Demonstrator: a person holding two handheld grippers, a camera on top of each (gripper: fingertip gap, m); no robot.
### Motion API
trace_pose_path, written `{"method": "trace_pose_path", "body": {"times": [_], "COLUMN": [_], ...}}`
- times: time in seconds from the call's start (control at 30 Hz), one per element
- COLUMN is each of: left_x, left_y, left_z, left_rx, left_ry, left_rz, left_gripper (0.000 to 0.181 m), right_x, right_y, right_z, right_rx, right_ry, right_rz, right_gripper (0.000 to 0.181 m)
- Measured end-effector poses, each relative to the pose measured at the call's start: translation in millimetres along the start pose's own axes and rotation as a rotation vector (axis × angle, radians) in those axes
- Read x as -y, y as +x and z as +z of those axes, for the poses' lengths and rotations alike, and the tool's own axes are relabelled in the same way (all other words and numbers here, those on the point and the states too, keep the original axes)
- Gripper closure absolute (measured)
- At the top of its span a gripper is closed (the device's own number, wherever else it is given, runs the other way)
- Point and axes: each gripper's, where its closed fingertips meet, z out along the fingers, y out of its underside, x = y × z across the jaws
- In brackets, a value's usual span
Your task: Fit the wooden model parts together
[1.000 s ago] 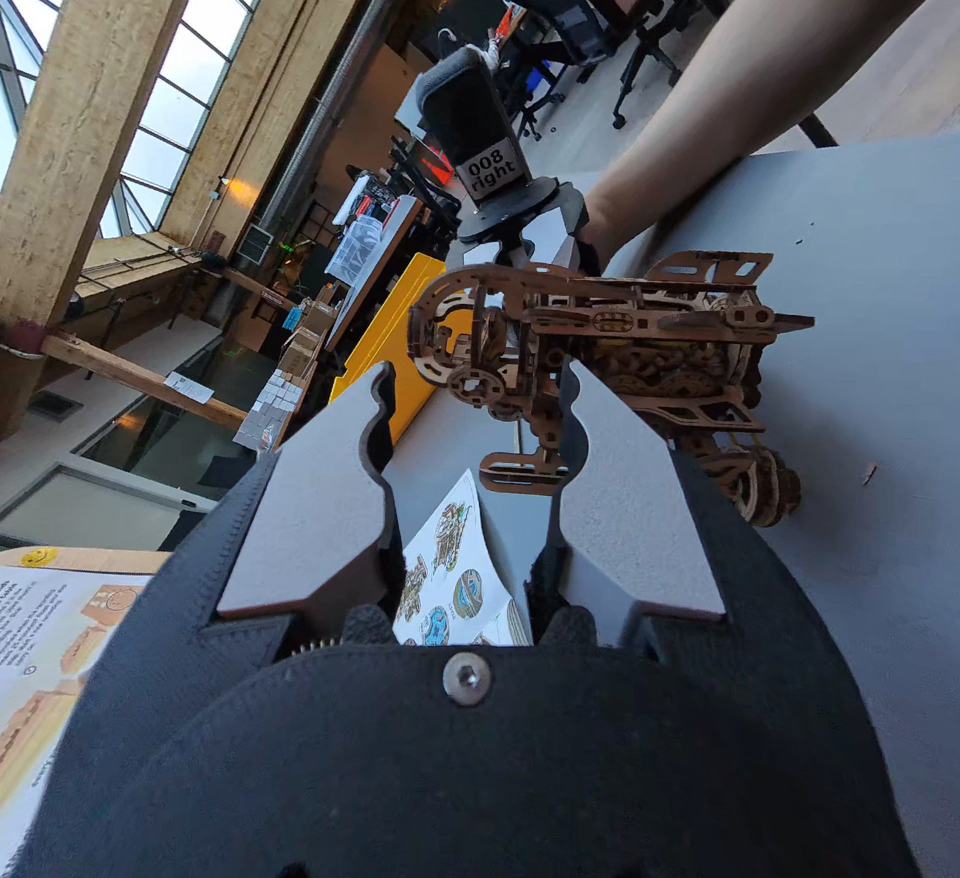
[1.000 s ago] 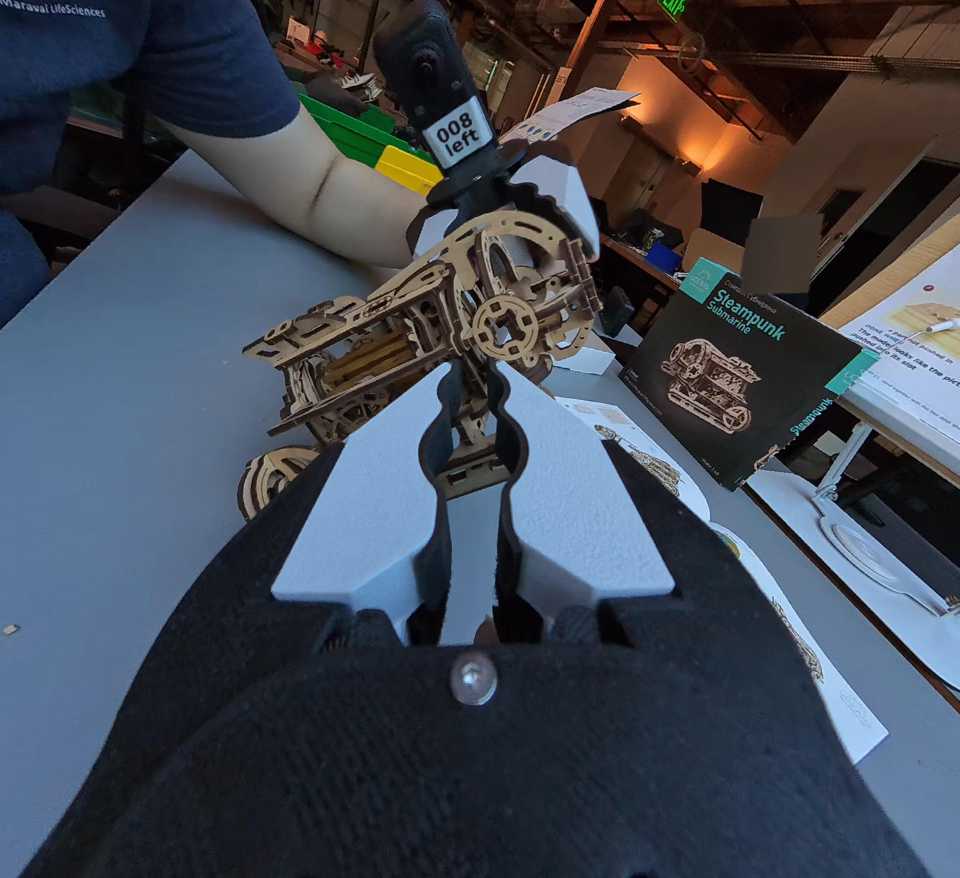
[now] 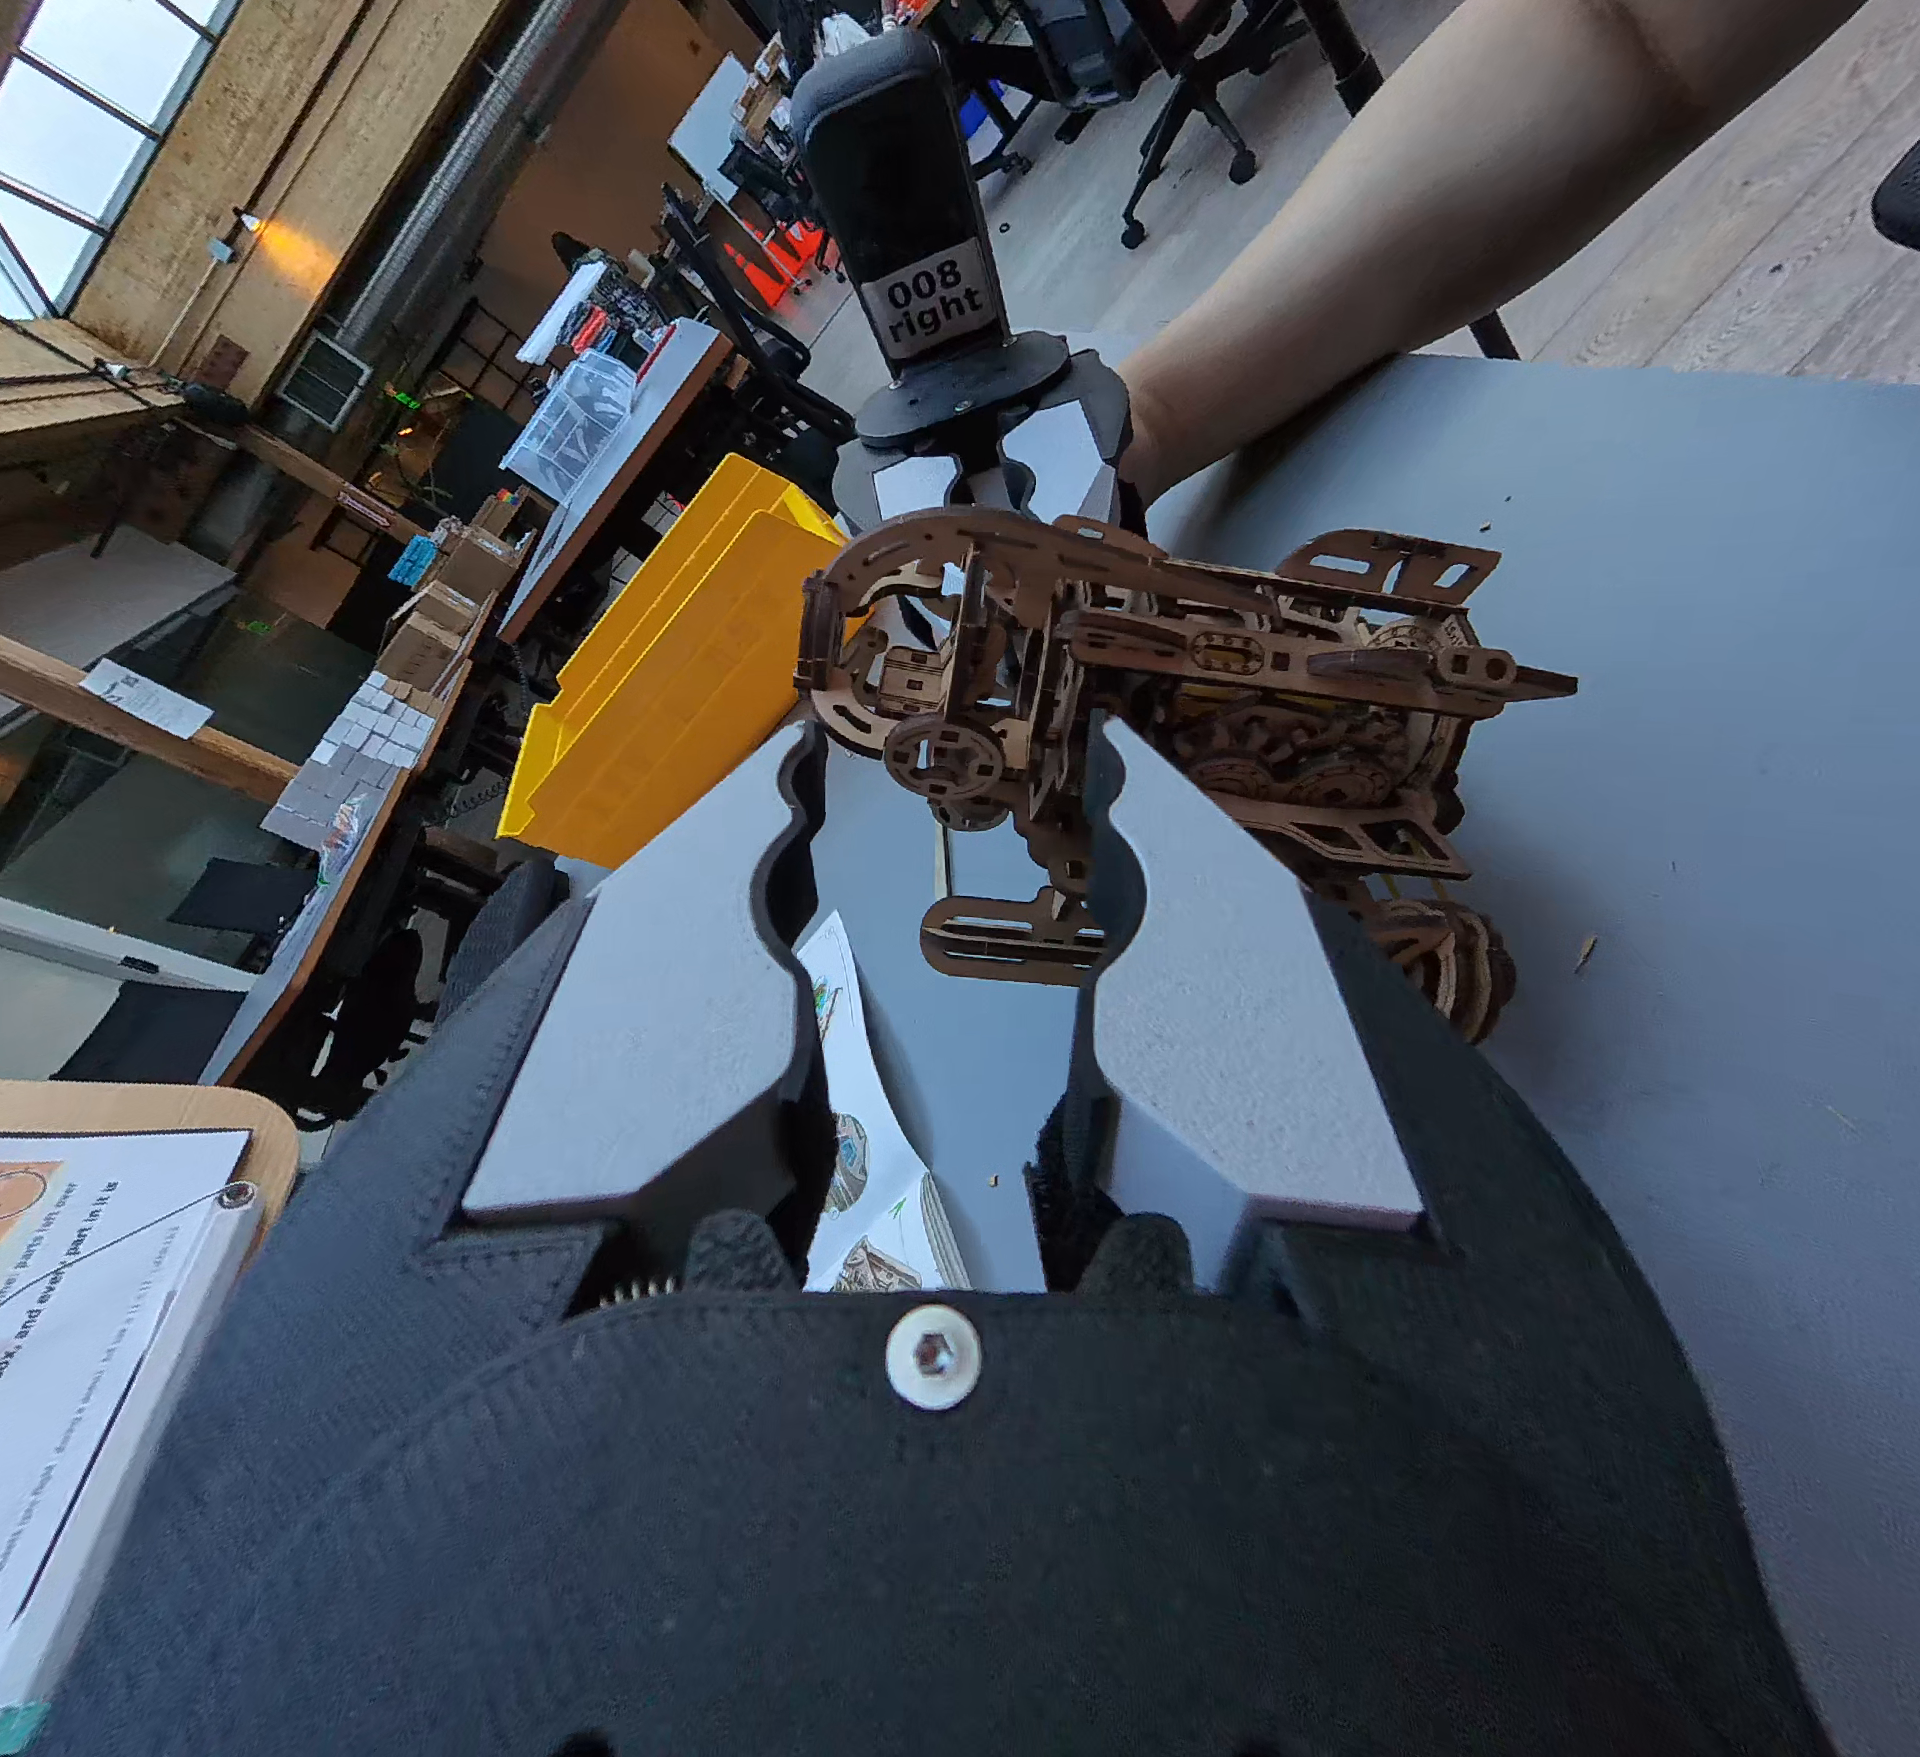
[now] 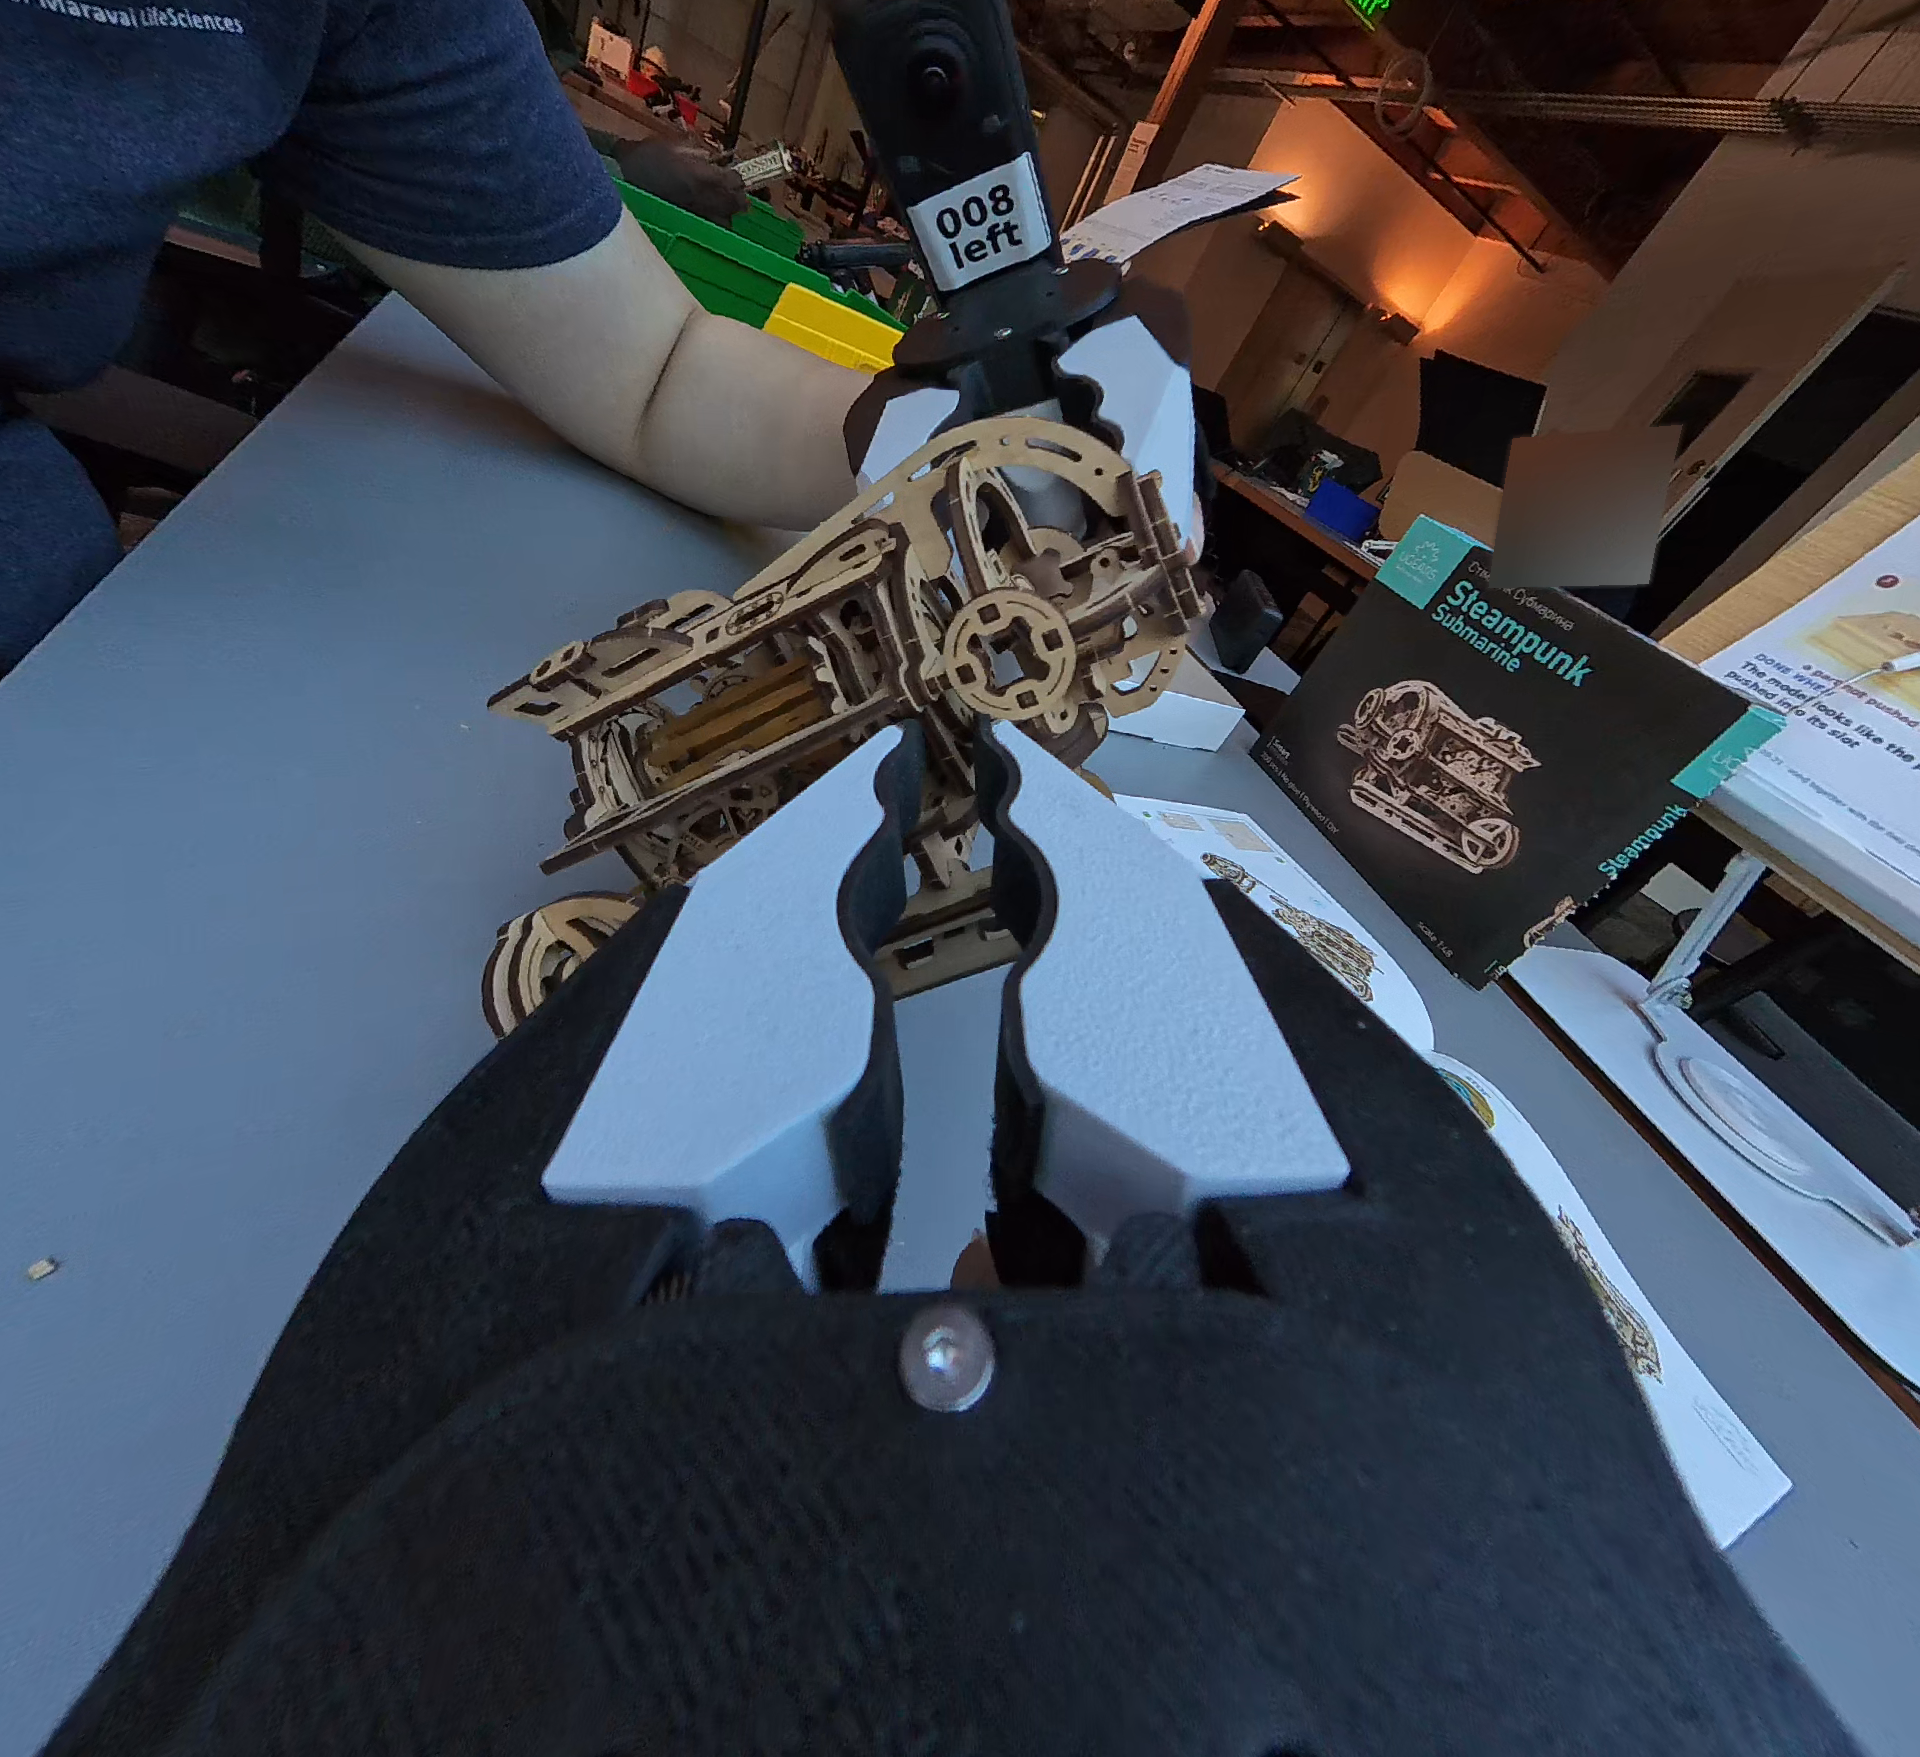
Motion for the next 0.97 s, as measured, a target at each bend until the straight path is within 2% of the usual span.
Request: {"method": "trace_pose_path", "body": {"times": [0.27,0.8,0.97], "left_x": [1.5,1.3,1.6], "left_y": [0.4,-1.2,-3.4], "left_z": [1.2,-0.8,-0.6], "left_rx": [0.011,0.139,0.130], "left_ry": [-0.001,-0.024,0.004], "left_rz": [0.014,0.140,0.048], "left_gripper": [0.132,0.136,0.129], "right_x": [0.2,-1.1,-0.5], "right_y": [-0.3,0.6,-1.0], "right_z": [-0.2,-1.5,-1.4], "right_rx": [0.002,-0.024,-0.019], "right_ry": [-0.002,-0.032,-0.032], "right_rz": [0.001,-0.038,-0.046], "right_gripper": [0.173,0.173,0.173]}}
